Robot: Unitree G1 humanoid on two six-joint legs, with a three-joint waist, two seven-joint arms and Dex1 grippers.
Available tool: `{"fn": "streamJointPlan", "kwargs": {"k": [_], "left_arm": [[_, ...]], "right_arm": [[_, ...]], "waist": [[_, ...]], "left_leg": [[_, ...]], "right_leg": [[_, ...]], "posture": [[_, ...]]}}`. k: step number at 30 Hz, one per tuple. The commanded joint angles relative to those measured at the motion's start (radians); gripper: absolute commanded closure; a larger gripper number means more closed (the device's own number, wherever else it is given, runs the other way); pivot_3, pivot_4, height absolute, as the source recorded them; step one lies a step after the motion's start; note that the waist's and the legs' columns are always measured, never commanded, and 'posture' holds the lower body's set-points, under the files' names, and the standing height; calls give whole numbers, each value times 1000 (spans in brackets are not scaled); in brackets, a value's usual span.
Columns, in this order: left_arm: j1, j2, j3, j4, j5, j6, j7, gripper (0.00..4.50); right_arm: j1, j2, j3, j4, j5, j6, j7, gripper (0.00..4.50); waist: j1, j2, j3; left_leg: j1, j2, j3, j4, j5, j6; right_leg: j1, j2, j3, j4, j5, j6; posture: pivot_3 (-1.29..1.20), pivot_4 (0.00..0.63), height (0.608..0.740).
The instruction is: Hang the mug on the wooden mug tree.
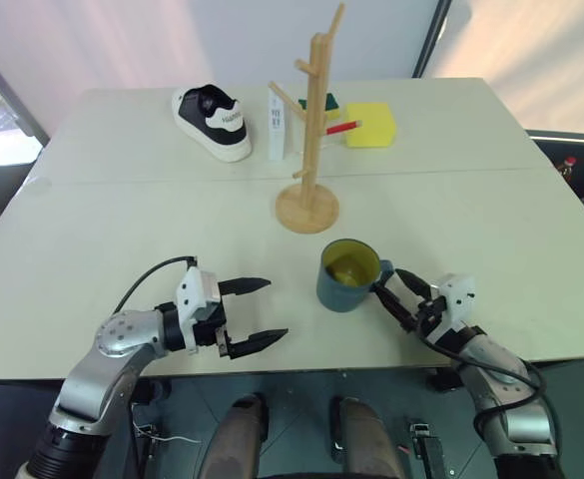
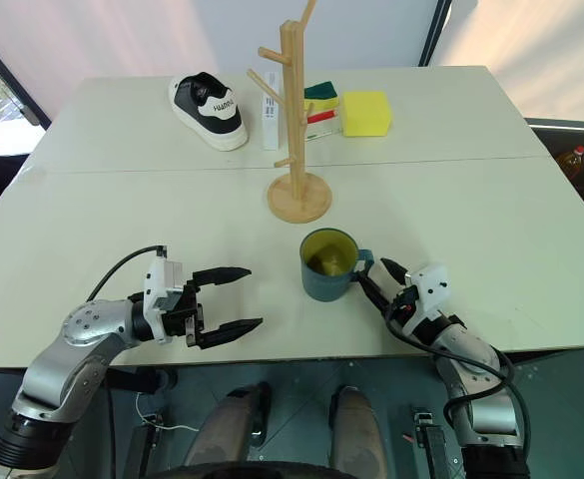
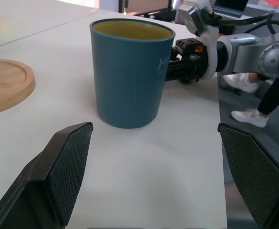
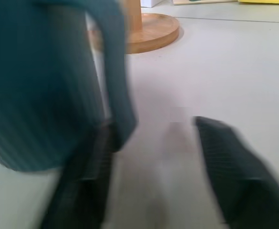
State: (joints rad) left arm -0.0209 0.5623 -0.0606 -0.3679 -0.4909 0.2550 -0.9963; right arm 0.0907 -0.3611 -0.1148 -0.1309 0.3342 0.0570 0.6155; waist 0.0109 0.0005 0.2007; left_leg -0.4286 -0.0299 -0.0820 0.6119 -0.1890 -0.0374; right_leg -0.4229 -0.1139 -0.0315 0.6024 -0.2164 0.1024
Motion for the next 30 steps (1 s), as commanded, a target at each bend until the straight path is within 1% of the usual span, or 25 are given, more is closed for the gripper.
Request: {"fn": "streamJointPlan", "kwargs": {"k": [1, 2, 8, 13, 17, 18, 20, 22, 24, 30], "left_arm": [[7, 6, 20, -30, -4, -20, 5, 0], [8, 7, 22, -28, -4, -21, 6, 0], [7, 11, 35, -17, -3, -23, 14, 0], [-32, 8, 87, 54, 14, -46, 50, 0], [-75, 5, 116, 101, 20, -68, 63, 0], [-88, 4, 122, 108, 17, -69, 67, 0], [-121, 0, 147, 111, -8, -58, 80, 0], [-143, -4, 165, 103, -30, -42, 91, 0], [-153, -9, 173, 90, -45, -29, 104, 0], [-150, -17, 182, 58, -60, -11, 134, 0]], "right_arm": [[-5, 11, 9, -26, 14, -17, 11, 4032], [-4, 11, 10, -33, 16, -15, 11, 4464], [-21, -10, 6, -78, 15, 0, 11, 4464], [-214, -176, 13, -144, -31, 61, 66, 4464], [-395, -293, 36, -114, -63, 114, 120, 4464], [-445, -310, 43, -91, -69, 123, 130, 4464], [-593, -342, 72, 11, -103, 122, 165, 4464], [-693, -345, 86, 111, -113, 100, 198, 4464], [-763, -339, 99, 220, -141, 48, 212, 4464], [-898, -306, 114, 438, -165, -56, 267, 4464]], "waist": [[0, 0, 0], [0, 0, 0], [0, 0, 0], [-7, 0, 0], [-2, 0, 0], [1, -2, 0], [-1, -2, 1], [-1, -3, 1], [0, -3, 1], [-5, -4, 1]], "left_leg": [[0, 0, 0, 0, 0, 0], [1, 0, 0, 0, 0, 0], [2, 3, 0, 1, 0, 0], [2, 2, 3, 2, 0, 0], [3, 3, 3, 3, 0, 0], [2, 3, 3, 3, 0, 0], [3, 3, 3, 2, 0, 0], [2, 3, 3, 3, 0, 0], [2, 3, 3, 3, 0, 0], [2, 3, 4, 3, 0, 1]], "right_leg": [[0, 0, 0, 1, 0, 0], [0, 0, 0, 1, 0, 0], [1, 1, 0, 1, 0, 0], [0, 1, 1, 1, 1, -1], [0, 3, 0, 3, 1, -2], [-1, 2, 0, 4, 1, -2], [-1, 3, 0, 6, 1, -2], [-3, 3, 0, 7, 2, -3], [-3, 3, 0, 8, 4, -5], [-3, 3, 0, 8, 4, -5]], "posture": [[0, 150, 740], [0, 150, 740], [0, 150, 740], [0, 150, 740], [0, 150, 740], [0, 150, 740], [0, 150, 740], [0, 150, 740], [0, 150, 740], [0, 150, 740]]}}
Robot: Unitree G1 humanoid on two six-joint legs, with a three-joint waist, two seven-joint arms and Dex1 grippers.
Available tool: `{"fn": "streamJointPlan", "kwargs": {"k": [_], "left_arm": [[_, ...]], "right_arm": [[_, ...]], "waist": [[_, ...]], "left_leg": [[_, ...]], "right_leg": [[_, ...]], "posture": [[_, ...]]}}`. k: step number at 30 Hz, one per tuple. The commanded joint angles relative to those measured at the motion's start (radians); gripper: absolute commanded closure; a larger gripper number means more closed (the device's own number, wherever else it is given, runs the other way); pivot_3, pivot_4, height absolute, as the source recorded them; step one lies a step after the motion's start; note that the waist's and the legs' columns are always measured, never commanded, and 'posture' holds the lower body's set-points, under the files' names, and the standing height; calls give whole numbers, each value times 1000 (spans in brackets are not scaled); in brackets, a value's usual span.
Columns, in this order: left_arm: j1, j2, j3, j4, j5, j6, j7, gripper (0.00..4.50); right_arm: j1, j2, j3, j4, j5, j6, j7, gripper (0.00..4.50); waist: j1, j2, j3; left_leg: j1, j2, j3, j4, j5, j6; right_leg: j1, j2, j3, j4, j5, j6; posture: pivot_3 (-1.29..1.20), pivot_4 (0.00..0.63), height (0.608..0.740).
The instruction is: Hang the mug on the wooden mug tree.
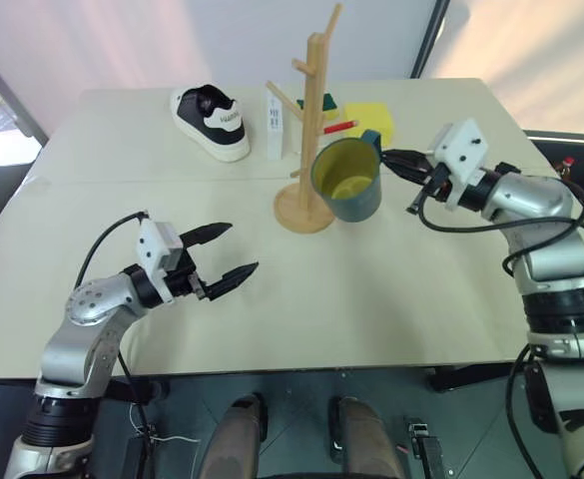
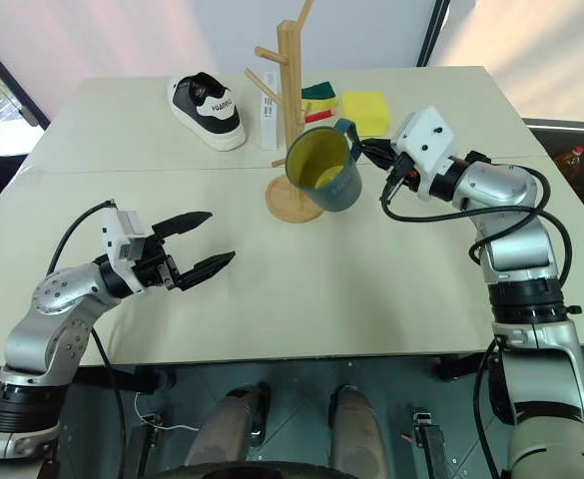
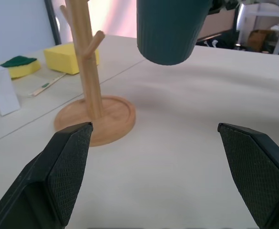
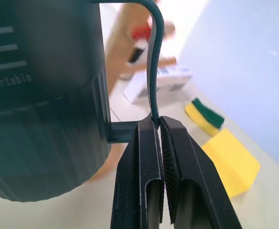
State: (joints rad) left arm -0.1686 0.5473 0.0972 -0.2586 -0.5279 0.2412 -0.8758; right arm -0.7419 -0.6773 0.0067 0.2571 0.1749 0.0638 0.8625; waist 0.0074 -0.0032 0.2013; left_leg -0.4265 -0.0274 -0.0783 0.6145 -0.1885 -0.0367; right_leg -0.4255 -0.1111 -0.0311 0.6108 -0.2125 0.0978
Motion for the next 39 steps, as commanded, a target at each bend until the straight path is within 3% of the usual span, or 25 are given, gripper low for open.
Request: {"fn": "streamJointPlan", "kwargs": {"k": [1, 22, 34, 37, 39], "left_arm": [[-1, -3, 25, -57, -26, 5, 18, 0], [-18, -23, 46, -86, -68, 15, 84, 0], [-10, -34, 48, -92, -57, 8, 96, 0], [-5, -34, 51, -95, -57, 6, 98, 0], [-6, -34, 52, -93, -56, 4, 99, 0]], "right_arm": [[-81, 13, -6, 76, -10, -76, 25, 4464], [-397, 131, 36, 528, -88, -239, 109, 4464], [-482, 190, 56, 706, -144, -281, 128, 4464], [-490, 193, 48, 718, -147, -284, 130, 3614], [-492, 186, 42, 719, -153, -298, 106, 2614]], "waist": [[-4, 0, 0], [-25, 0, 0], [-27, 0, 0], [-27, 0, 0], [-27, 0, 0]], "left_leg": [[0, 0, 0, 0, 0, 0], [3, 5, 0, 0, 0, 0], [4, 6, 0, 0, 0, 0], [4, 6, 0, 0, 0, 0], [4, 6, 0, 0, 0, 0]], "right_leg": [[0, 0, 0, 1, 0, 0], [0, 8, 2, 4, 2, -1], [0, 9, 3, 4, 2, -2], [0, 9, 3, 4, 2, -2], [0, 9, 3, 4, 2, -2]], "posture": [[0, 150, 740], [0, 150, 740], [0, 150, 740], [0, 150, 740], [0, 150, 740]]}}
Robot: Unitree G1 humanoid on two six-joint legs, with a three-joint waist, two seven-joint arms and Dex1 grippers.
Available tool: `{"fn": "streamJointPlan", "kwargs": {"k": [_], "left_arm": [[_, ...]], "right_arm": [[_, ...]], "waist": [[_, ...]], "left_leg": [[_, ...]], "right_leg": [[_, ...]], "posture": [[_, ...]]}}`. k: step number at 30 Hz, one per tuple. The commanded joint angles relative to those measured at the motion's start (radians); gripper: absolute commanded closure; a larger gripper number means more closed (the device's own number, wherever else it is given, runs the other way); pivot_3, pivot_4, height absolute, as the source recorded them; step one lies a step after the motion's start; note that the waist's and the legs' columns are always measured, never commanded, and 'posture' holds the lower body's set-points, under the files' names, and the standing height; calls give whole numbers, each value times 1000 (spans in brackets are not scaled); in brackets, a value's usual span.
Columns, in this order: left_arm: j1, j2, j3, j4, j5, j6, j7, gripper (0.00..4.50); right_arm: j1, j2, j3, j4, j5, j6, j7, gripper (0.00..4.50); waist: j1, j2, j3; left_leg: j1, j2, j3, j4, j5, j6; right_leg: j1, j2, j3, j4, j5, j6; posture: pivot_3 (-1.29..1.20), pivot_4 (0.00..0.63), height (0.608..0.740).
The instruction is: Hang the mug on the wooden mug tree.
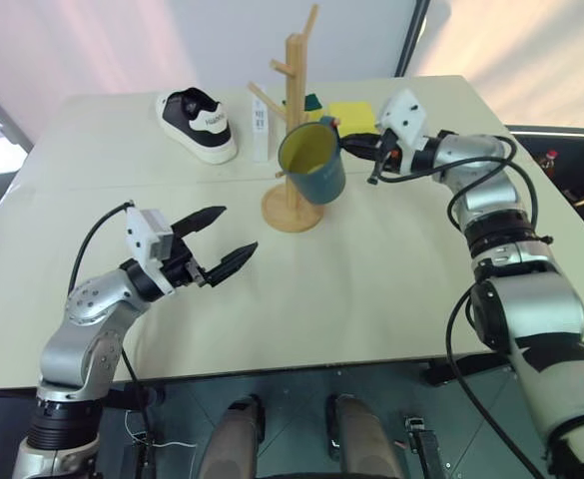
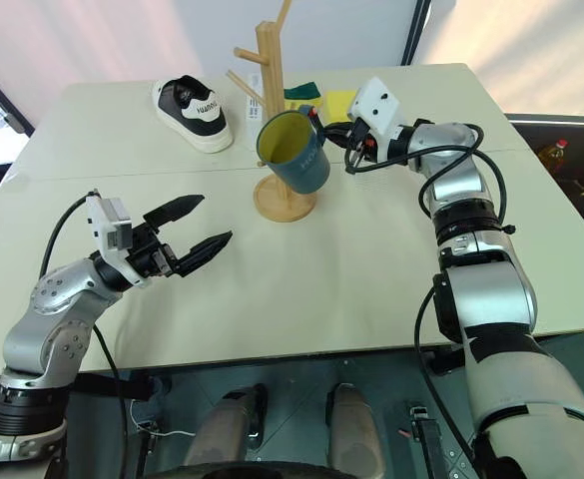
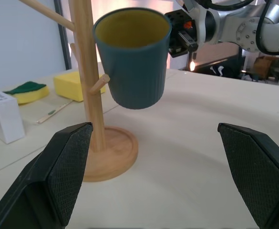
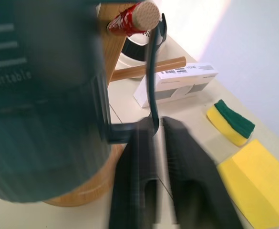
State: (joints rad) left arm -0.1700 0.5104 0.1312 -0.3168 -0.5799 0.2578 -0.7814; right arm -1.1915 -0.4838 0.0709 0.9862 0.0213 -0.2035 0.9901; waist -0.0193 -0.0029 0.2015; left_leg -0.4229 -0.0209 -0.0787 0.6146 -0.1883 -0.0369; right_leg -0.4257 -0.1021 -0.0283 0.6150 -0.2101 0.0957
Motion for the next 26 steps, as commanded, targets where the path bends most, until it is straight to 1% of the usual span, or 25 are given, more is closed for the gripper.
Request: {"fn": "streamJointPlan", "kwargs": {"k": [1, 3, 7, 9, 13, 16, 19, 22, 26], "left_arm": [[-4, 2, 19, -34, -3, -13, 6, 0], [-4, 2, 23, -32, -2, -15, 10, 0], [-2, -4, 30, -5, 13, 1, 54, 0], [8, -15, 40, 15, 20, 6, 91, 0], [23, -68, 85, 106, 68, -23, 211, 0], [44, -110, 129, 168, 87, -50, 276, 0], [59, -138, 157, 240, 120, -81, 325, 0], [61, -147, 167, 294, 157, -114, 358, 0], [69, -145, 167, 324, 177, -146, 360, 0]], "right_arm": [[-43, -11, -25, -10, -2, -37, -34, 2107], [-39, -26, -37, -15, -2, -48, -63, 1219], [-1, -55, -93, -46, 39, -60, -105, 1219], [41, -65, -142, -81, 81, -42, -124, 1219], [218, -71, -244, -228, 180, 44, -158, 1219], [420, -33, -281, -416, 246, 122, -183, 1219], [625, 38, -283, -594, 303, 189, -219, 1219], [741, 97, -275, -699, 324, 222, -258, 1219], [817, 142, -259, -769, 338, 251, -282, 1219]], "waist": [[0, 0, 0], [0, 0, 0], [3, 0, 0], [4, 0, 0], [7, 0, 0], [7, 0, 0], [2, 0, 0], [1, 0, 0], [3, 0, 0]], "left_leg": [[0, 0, 0, 0, 0, 0], [0, 0, 0, 0, 0, 0], [0, 0, 0, 0, 0, 0], [0, 0, 0, 0, 0, 0], [1, 0, 0, 0, 0, 0], [1, 0, 0, 0, 0, 0], [2, 0, 0, 0, 0, 0], [4, 2, 0, 0, 0, 0], [5, 2, 0, 1, 0, 0]], "right_leg": [[0, 0, 0, 0, 0, 0], [0, 0, 0, 0, 0, 0], [0, 0, 0, 0, 0, 0], [0, 0, 0, 0, 0, 0], [1, 0, 1, 0, 0, 1], [1, 0, 1, 1, 2, 3], [1, 0, 1, 2, 2, 3], [2, 1, 2, 3, 1, -1], [2, 3, 3, 2, 2, -3]], "posture": [[0, 150, 740], [0, 150, 740], [0, 150, 740], [0, 150, 740], [0, 150, 740], [0, 150, 740], [0, 150, 740], [0, 150, 740], [0, 150, 740]]}}
